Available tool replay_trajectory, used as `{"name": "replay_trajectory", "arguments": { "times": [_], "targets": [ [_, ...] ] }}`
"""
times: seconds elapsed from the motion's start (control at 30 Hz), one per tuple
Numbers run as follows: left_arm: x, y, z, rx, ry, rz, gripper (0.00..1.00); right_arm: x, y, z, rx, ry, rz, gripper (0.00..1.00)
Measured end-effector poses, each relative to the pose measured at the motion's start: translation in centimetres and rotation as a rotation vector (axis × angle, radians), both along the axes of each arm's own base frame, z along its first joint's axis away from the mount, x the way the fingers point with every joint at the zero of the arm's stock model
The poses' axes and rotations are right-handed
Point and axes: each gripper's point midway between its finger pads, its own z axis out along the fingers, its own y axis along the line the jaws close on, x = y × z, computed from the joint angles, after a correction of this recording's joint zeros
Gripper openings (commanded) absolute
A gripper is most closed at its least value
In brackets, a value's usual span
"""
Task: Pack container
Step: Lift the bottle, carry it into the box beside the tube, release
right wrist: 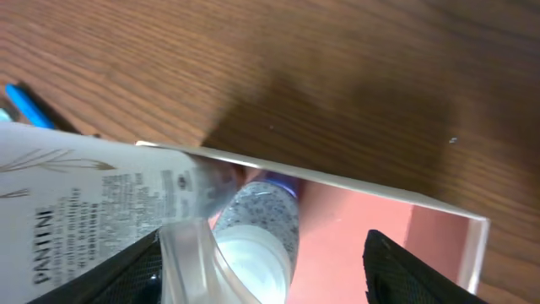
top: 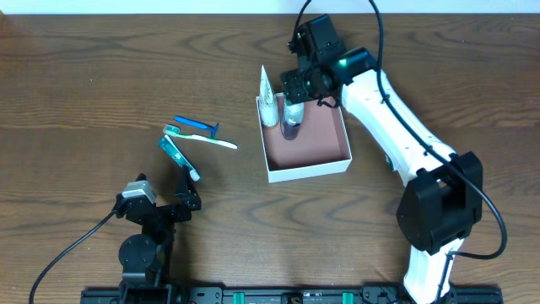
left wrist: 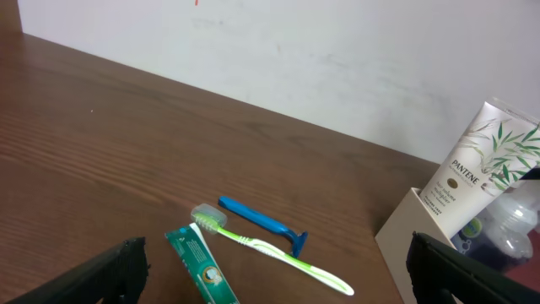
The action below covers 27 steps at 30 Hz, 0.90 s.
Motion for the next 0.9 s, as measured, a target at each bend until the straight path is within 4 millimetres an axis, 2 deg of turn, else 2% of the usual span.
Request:
{"name": "replay_trajectory", "arguments": {
  "times": [0.13,0.33,0.4,0.5,0.63,0.73,0.8,0.9],
  "targets": [
    [0.0,0.0,0.0,0.000,0.000,0.000,0.98,-0.4,0.9,0.1,0.002,-0.006,0.021,0.79],
    [0.0,0.0,0.0,0.000,0.000,0.000,0.98,-0.4,1.0,0.5,0.004,-0.018,0.028,0.92],
    [0.0,0.0,0.0,0.000,0.000,0.000,0.98,-0.4,1.0,1.2,0.010,-0.030,0.030,0.93],
    [0.0,0.0,0.0,0.000,0.000,0.000,0.98,-0.9,0.7,3.4,0.025,-0.063,0.031,0.91],
    [0.0,0.0,0.0,0.000,0.000,0.000,0.98,-2.5,-1.0,7.8,0.006,-0.126,0.015,0.81],
    [0.0,0.0,0.0,0.000,0.000,0.000,0.98,-3.8,-3.0,10.2,-0.043,-0.155,-0.014,0.80],
    [0.0,0.0,0.0,0.000,0.000,0.000,0.98,-4.6,-4.4,10.8,-0.088,-0.149,-0.039,0.80],
    [0.0,0.0,0.0,0.000,0.000,0.000,0.98,-5.1,-5.8,10.1,-0.140,-0.118,-0.061,0.79]
  ]
}}
